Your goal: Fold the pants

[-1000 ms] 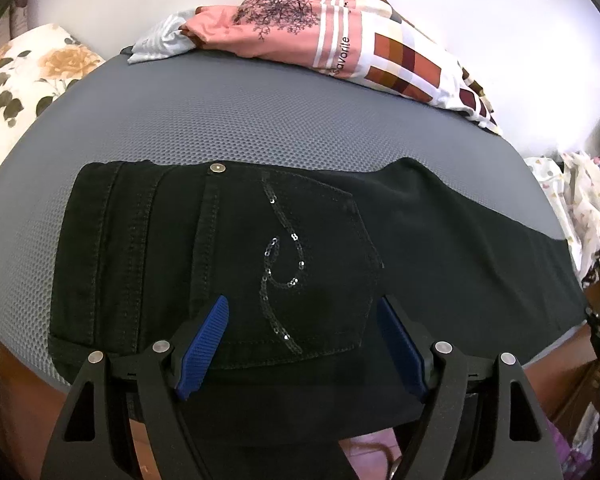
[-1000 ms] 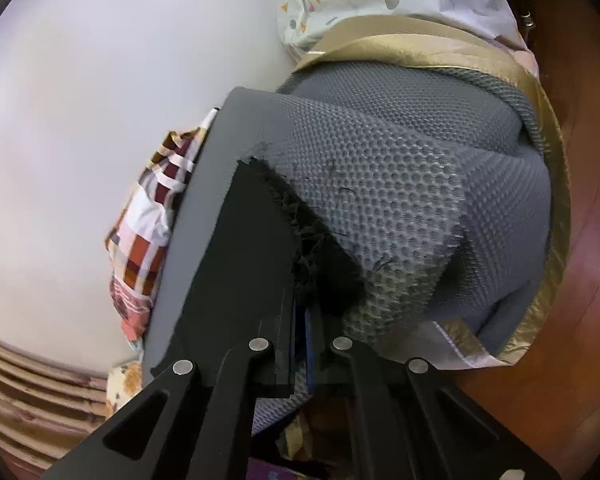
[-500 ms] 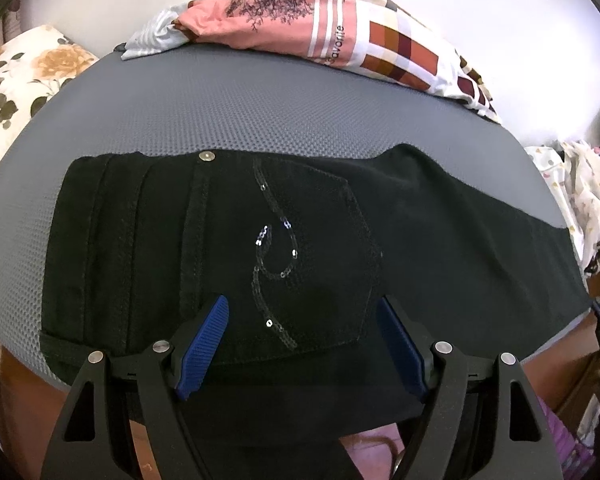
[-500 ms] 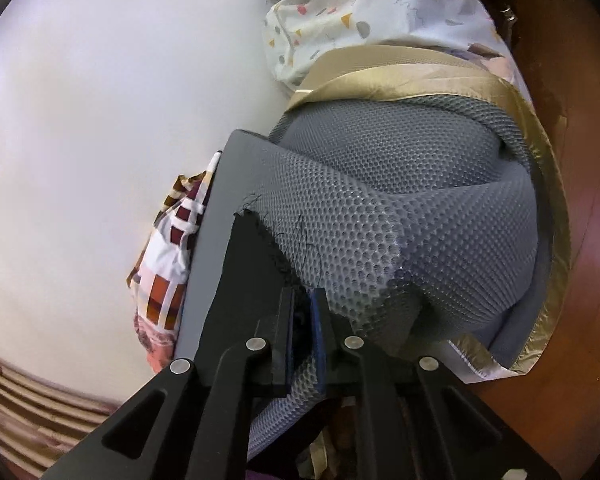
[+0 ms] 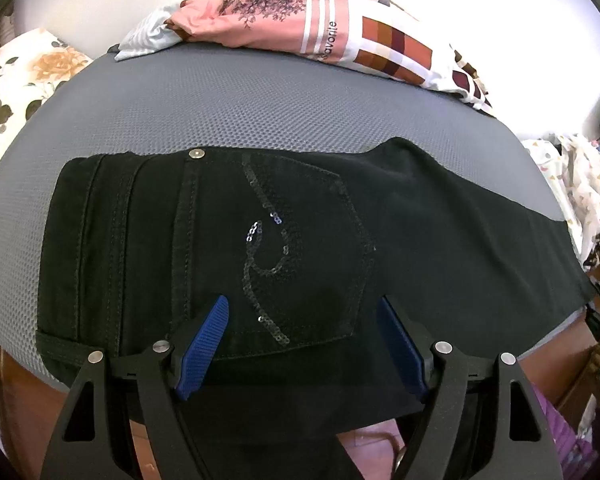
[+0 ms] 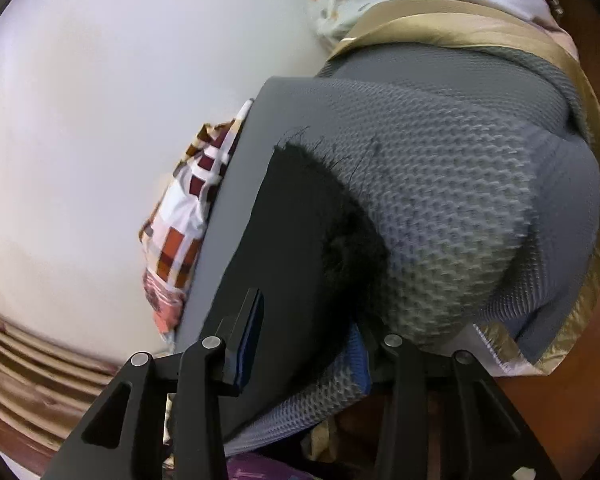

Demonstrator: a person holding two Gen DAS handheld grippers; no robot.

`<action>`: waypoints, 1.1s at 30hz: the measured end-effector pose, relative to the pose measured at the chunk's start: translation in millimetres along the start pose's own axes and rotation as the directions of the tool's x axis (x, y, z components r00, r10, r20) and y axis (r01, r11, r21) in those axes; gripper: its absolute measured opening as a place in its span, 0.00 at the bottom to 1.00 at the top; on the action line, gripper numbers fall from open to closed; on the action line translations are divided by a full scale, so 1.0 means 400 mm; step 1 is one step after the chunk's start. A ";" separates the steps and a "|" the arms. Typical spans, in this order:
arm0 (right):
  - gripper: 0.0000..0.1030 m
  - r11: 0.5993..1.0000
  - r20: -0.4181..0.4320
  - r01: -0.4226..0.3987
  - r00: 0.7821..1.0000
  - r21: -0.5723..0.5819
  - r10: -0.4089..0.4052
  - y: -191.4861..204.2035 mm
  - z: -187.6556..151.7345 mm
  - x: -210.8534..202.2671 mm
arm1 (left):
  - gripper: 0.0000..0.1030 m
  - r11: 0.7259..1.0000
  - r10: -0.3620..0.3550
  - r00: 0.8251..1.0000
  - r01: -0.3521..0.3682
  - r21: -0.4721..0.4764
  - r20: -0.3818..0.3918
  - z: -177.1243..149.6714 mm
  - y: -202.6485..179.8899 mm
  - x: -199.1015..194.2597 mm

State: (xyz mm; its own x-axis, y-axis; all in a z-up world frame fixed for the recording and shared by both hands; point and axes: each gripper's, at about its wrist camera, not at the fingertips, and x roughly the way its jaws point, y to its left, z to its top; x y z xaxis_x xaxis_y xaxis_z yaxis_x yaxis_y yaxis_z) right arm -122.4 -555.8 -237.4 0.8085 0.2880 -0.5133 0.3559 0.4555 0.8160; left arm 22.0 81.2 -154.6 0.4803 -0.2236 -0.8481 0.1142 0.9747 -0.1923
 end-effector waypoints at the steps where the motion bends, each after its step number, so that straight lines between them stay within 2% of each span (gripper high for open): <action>1: 0.34 1.000 0.006 0.003 1.000 0.005 -0.003 -0.002 0.004 0.004 | 0.75 1.000 0.000 1.000 0.000 0.003 0.001 -0.001 -0.001 -0.001; 5: 0.40 0.995 0.018 -0.048 0.999 0.089 0.047 -0.022 0.020 0.011 | 0.75 1.000 -0.004 1.000 0.004 0.008 -0.007 -0.003 -0.003 0.006; 10: 0.42 0.999 0.013 0.036 0.999 -0.016 -0.035 0.037 0.015 0.041 | 0.75 1.000 0.002 1.000 -0.002 0.026 -0.008 -0.005 -0.013 0.010; 12: 0.47 0.998 0.003 0.055 0.998 -0.042 -0.055 0.056 0.014 0.052 | 0.75 0.999 0.007 1.000 -0.006 0.032 -0.007 -0.007 -0.016 0.010; 13: 0.50 0.998 0.001 0.055 0.999 -0.043 -0.055 0.059 0.013 0.055 | 0.75 0.999 0.010 1.000 -0.010 0.035 -0.007 -0.008 -0.018 0.010; 17: 0.50 0.999 0.006 0.030 1.000 -0.024 -0.030 0.059 0.014 0.053 | 0.75 0.998 0.034 0.999 -0.034 0.049 0.010 -0.009 -0.025 0.006; 18: 0.43 0.999 0.010 0.040 0.999 -0.027 -0.040 0.057 0.013 0.052 | 0.75 0.998 0.041 0.999 -0.042 0.054 0.020 -0.009 -0.028 0.004; 19: 0.22 0.997 0.008 0.069 0.998 -0.040 -0.069 0.060 0.012 0.056 | 0.75 0.997 0.044 0.999 -0.045 0.057 0.025 -0.007 -0.028 0.002; 20: 0.13 0.994 -0.004 0.101 0.995 -0.046 -0.101 0.057 0.012 0.063 | 0.75 0.997 0.048 0.998 -0.049 0.058 0.028 -0.006 -0.028 0.001; 21: 0.11 0.991 -0.013 0.125 0.992 -0.043 -0.126 0.051 0.010 0.070 | 0.75 0.997 0.053 0.998 -0.055 0.058 0.030 -0.005 -0.027 0.000; 26: 0.16 0.992 -0.003 0.124 0.992 -0.026 -0.124 0.058 0.014 0.077 | 0.75 0.997 0.067 0.997 -0.068 0.045 0.029 -0.002 -0.015 0.000; 28: 0.25 0.996 0.007 0.091 0.996 0.006 -0.091 0.059 0.020 0.085 | 0.75 0.996 0.073 0.997 -0.074 0.042 0.029 0.000 -0.013 0.001; 33: 0.34 0.989 0.025 0.141 0.990 -0.049 -0.140 0.096 0.020 0.104 | 0.75 0.994 0.097 0.995 -0.099 0.054 0.035 0.000 -0.019 0.000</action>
State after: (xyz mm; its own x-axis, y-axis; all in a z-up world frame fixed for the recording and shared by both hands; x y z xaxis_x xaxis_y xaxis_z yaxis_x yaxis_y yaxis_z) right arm -71.5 -533.0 -225.4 0.7622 0.2000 -0.6156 0.4430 0.5323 0.7214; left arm 21.3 73.8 -153.0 0.5193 -0.1278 -0.8450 0.1127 0.9904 -0.0805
